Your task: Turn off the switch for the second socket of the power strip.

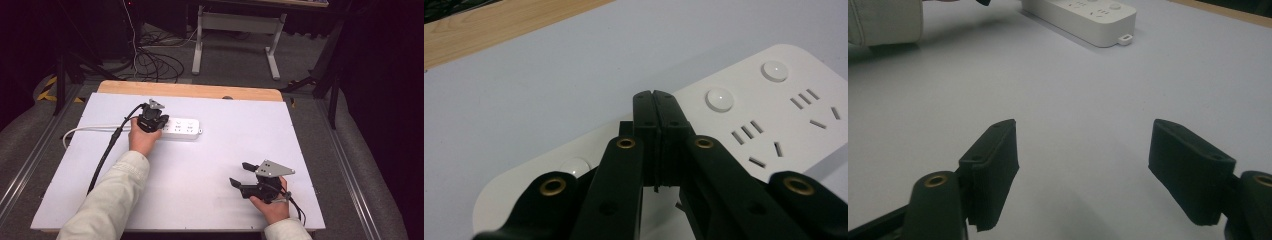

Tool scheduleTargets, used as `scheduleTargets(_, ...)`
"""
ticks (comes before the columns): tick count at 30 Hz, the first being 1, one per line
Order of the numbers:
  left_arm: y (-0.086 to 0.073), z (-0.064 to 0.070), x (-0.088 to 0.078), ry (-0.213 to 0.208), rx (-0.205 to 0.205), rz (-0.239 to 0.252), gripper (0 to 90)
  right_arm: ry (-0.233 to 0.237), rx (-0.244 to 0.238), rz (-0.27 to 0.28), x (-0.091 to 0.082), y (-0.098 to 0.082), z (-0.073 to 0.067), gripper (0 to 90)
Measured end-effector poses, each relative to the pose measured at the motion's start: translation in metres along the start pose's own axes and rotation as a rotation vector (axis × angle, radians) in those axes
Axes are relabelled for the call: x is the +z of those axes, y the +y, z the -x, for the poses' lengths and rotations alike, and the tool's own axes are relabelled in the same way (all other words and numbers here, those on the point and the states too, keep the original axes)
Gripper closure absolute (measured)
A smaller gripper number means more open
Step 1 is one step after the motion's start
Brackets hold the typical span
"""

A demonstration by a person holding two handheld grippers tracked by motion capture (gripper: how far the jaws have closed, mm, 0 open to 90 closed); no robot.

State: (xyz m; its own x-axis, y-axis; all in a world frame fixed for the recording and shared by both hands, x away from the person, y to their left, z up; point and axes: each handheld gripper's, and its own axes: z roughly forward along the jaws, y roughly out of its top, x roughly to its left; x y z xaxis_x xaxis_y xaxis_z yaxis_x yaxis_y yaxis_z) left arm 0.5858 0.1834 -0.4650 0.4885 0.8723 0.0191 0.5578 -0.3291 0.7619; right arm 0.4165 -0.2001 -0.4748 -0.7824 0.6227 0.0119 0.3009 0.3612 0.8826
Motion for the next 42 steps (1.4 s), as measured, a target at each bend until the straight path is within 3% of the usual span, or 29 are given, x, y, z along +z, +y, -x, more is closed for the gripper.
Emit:
scheduleTargets(5, 0.0001, -0.0009, 0.0004, -0.007, -0.017, 0.002, 89.2, 0.001, -0.001, -0.003, 0.0002, -0.0001, -0.0001, 28.4)
scheduleTargets(23, 0.0005, 0.0002, 0.0013, -0.002, -0.022, 0.003, 89.6, 0.002, 0.000, -0.010, 0.0015, -0.0004, 0.0002, 28.4)
scheduleTargets(36, 0.0052, 0.0057, 0.0014, 0.036, 0.024, -0.033, 89.9, 0.004, 0.002, -0.010, 0.0012, -0.0004, 0.0003, 28.3)
scheduleTargets(42, 0.0050, 0.0037, 0.0013, 0.023, 0.005, -0.032, 89.9, 0.005, 0.001, -0.013, 0.0018, -0.0004, 0.0000, 28.3)
